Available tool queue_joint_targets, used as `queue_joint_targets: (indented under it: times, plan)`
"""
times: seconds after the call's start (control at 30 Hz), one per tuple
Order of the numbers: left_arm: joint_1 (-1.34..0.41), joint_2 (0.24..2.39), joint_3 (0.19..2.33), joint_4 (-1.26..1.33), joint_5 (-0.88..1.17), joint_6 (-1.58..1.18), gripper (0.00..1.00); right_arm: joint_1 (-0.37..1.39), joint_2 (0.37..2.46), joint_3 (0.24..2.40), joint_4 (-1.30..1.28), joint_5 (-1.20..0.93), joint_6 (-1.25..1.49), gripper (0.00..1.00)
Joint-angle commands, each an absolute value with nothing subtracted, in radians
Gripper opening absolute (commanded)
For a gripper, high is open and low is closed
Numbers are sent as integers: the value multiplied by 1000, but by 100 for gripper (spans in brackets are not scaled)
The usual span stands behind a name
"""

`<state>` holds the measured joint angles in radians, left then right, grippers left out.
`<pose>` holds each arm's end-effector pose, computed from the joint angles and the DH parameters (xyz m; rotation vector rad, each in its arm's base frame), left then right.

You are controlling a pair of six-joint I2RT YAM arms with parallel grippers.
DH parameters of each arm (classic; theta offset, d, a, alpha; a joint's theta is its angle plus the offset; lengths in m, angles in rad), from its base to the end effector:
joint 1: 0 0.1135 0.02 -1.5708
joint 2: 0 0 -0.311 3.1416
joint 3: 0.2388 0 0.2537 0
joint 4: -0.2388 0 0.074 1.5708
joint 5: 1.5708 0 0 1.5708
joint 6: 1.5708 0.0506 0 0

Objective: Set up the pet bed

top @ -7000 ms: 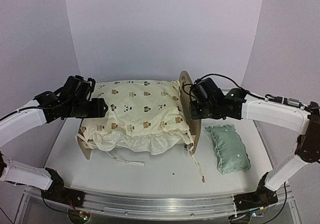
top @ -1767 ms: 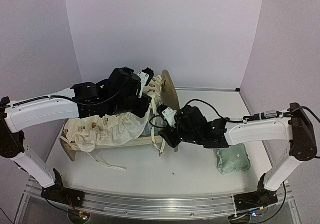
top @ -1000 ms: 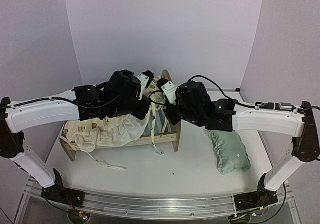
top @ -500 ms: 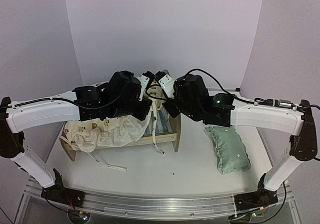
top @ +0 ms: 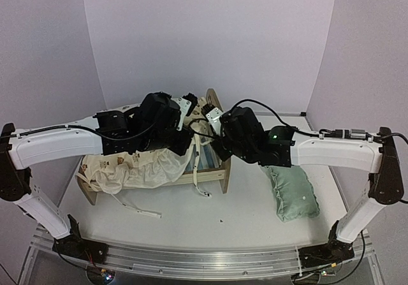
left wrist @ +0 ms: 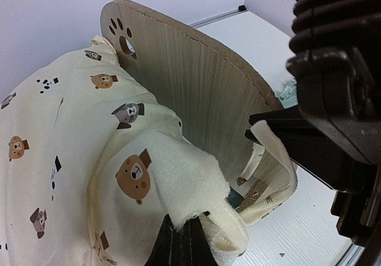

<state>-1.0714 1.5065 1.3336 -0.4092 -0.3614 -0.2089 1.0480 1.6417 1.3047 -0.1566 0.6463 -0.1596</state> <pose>0.1855 -0.3027 0.3739 0.6976 2.0161 -0.3725 0.2238 0.3272 0.3446 -0.7745 1.8002 -0.0877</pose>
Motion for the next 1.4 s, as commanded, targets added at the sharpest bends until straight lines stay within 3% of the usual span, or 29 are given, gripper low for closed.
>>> queue_joint_targets:
  times: [0.0,0.23,0.43,0.77,1.07,1.37]
  plan:
    - [-1071,1493,1339,-340,-349,-217,0,1051,1647,1286,-204,637,-87,13]
    - [-1070,1502,1339,-339,-328,-225,0,1051,1636,1276,-300,534,37,38]
    - [-1071,1525,1355,-344,-312,-227,0,1051,1554,1206,-322,495,125,46]
    - [-1071,1576,1418,-361,-326,-244,0,1051,1458,1211,-425,548,233,72]
    - [-1067,1654,1521,-385,-420,-275,0,1049,1498,1291,-453,592,243,77]
    - [-974,1726,1604,-448,-437,-372,0,1050,1484,1281,-456,385,231,80]
